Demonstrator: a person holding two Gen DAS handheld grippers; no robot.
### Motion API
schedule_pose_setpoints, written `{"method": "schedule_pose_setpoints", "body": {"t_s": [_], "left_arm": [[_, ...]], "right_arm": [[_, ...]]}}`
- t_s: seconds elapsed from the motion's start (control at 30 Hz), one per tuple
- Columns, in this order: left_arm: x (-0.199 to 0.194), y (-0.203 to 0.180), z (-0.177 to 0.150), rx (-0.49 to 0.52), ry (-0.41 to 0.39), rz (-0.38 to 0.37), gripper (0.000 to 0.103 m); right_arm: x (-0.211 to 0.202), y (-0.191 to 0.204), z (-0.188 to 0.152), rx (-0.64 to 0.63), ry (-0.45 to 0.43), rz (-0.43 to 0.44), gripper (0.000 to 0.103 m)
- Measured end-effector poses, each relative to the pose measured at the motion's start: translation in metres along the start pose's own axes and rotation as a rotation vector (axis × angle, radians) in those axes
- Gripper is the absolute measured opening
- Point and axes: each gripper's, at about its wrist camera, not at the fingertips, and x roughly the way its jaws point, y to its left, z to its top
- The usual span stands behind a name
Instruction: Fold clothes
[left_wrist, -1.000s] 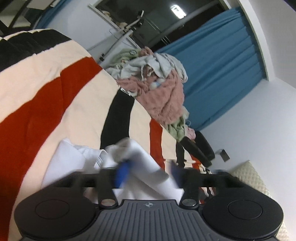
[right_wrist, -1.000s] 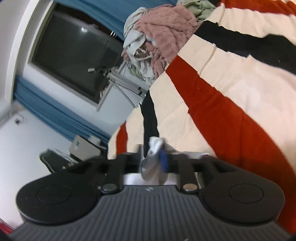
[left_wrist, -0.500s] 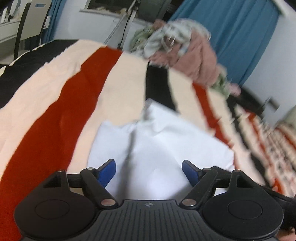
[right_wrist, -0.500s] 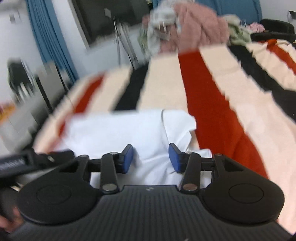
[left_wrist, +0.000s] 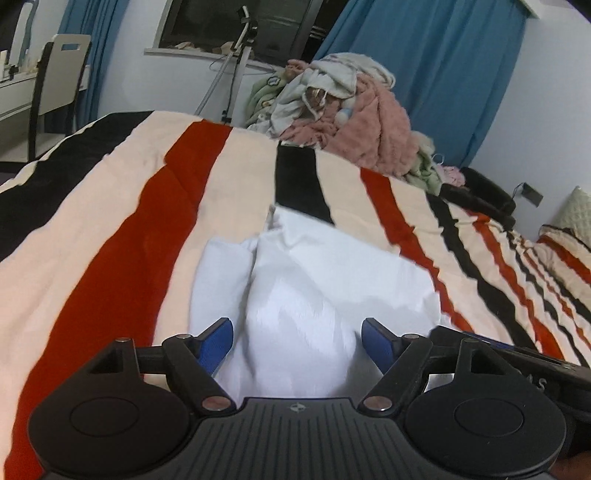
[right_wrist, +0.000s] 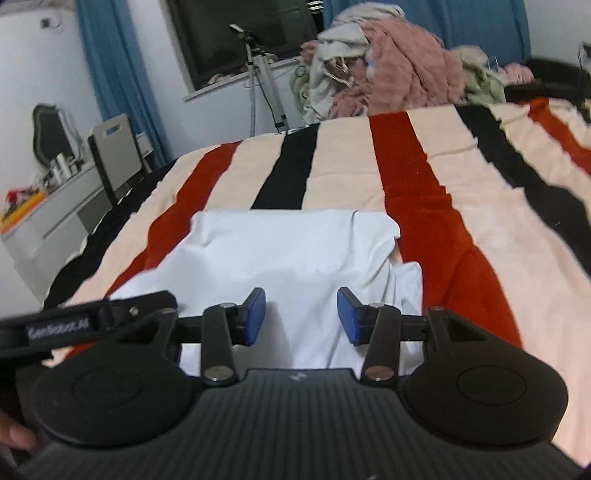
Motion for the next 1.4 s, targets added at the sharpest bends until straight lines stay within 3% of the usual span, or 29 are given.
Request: {"method": "schedule_pose_setpoints", "body": {"t_s": [0.17, 0.3, 0.37, 0.47, 0.5, 0.6, 0.7, 0.77, 0.9, 0.97, 1.0, 1.03, 1.1, 1.17, 1.27, 1.4], "left_arm": [[0.005, 0.010, -0.006, -0.056, 0.027, -0.018, 0.077], [0.004, 0.025, 0.003, -0.159, -0.021, -0.088, 0.065], [0.007, 0.034, 0.007, -0.220, -0.034, -0.123, 0.054], [0.015, 0.043, 0.009, -0.293, -0.029, -0.147, 0.029], [0.016, 0.045, 0.008, -0.311, -0.020, -0.153, 0.012], [0.000, 0.043, 0.001, -0.327, -0.034, -0.135, 0.008], [-0.009, 0.033, -0.003, -0.242, -0.063, -0.060, 0.008], [-0.001, 0.032, -0.007, -0.251, -0.039, -0.023, 0.008], [0.000, 0.025, -0.008, -0.207, -0.028, -0.003, 0.014], [-0.008, 0.024, -0.008, -0.210, -0.034, -0.006, 0.028], [-0.014, 0.024, -0.008, -0.217, -0.037, -0.017, 0.047], [-0.020, 0.024, -0.007, -0.224, -0.040, -0.028, 0.064], [-0.035, 0.019, -0.010, -0.205, -0.044, -0.088, 0.079], [-0.053, 0.012, -0.017, -0.194, -0.063, -0.152, 0.083], [-0.069, 0.008, -0.032, -0.226, -0.046, -0.233, 0.086], [-0.054, 0.022, -0.048, -0.373, 0.058, -0.292, 0.087]], "right_arm": [[0.002, 0.006, -0.021, -0.045, 0.056, -0.047, 0.046], [-0.002, 0.001, -0.019, 0.012, 0.040, -0.039, 0.045], [-0.006, -0.008, -0.017, 0.091, 0.033, -0.016, 0.045], [-0.009, -0.012, -0.017, 0.137, 0.028, -0.001, 0.045], [-0.009, -0.012, -0.017, 0.141, 0.026, 0.000, 0.045], [-0.011, -0.010, -0.018, 0.136, 0.019, -0.005, 0.045], [-0.013, -0.009, -0.019, 0.147, 0.011, 0.005, 0.045], [-0.013, -0.008, -0.020, 0.136, 0.012, 0.006, 0.045], [-0.010, -0.004, -0.020, 0.103, 0.026, -0.014, 0.046], [-0.010, -0.005, -0.019, 0.110, 0.030, -0.013, 0.046], [-0.011, -0.006, -0.019, 0.115, 0.031, -0.010, 0.047], [-0.012, -0.006, -0.018, 0.122, 0.032, -0.003, 0.052], [-0.017, -0.007, -0.016, 0.145, 0.021, 0.018, 0.064], [-0.025, -0.007, -0.016, 0.181, -0.003, 0.032, 0.081], [-0.040, -0.006, -0.017, 0.237, -0.039, 0.026, 0.081], [-0.057, -0.016, -0.025, 0.380, -0.060, 0.026, 0.081]]}}
